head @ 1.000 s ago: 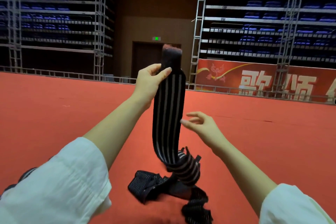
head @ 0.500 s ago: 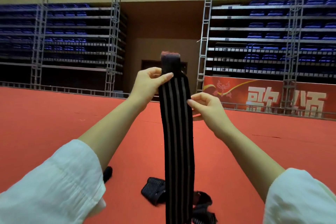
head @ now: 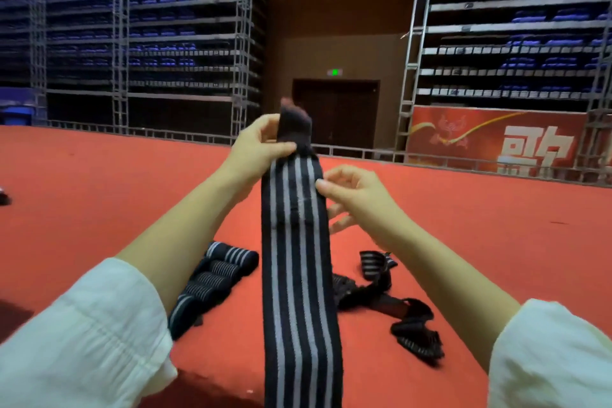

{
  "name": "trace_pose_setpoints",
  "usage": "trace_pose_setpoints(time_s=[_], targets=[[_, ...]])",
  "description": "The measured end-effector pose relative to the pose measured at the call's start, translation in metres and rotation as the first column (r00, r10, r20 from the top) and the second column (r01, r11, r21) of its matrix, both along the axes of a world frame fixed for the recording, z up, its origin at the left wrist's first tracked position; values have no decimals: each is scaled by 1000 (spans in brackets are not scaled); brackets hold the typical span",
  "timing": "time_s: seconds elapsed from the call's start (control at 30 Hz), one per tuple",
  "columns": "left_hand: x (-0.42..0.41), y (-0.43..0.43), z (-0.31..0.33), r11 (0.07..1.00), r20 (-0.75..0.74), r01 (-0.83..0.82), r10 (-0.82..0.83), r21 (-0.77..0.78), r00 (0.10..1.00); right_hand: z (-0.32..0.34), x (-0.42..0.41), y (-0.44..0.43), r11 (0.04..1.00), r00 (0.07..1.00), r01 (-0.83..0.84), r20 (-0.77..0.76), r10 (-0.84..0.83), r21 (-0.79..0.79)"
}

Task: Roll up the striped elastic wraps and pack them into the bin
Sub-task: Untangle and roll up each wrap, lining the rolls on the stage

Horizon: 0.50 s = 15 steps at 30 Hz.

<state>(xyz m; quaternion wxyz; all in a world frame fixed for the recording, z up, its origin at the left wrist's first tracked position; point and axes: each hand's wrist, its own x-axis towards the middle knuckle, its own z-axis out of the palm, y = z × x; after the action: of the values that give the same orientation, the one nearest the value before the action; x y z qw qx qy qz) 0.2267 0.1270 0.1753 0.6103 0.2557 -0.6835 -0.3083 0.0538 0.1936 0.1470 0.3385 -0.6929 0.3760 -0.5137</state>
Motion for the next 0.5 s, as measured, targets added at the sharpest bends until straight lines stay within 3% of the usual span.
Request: trace_pose_setpoints(time_s=[0.17,0.3,0.4,0.5], targets=[[15,-66,-116,931,-22,64,-59,359,998,-116,18,-64,951,1000,-3,-27,12,309],[19,-113,-188,857,-43,63,-48,512,998,-185,22,-107,893,993,71,-113,-23,445],[15,-145,-224,808,-78,85,-48,582,996,-214,18,-133,875,977,170,-196,-88,453],[6,-173,-251,785,-62,92,-69,613,996,-238,12,-156,923,916,248,-380,-124,295]])
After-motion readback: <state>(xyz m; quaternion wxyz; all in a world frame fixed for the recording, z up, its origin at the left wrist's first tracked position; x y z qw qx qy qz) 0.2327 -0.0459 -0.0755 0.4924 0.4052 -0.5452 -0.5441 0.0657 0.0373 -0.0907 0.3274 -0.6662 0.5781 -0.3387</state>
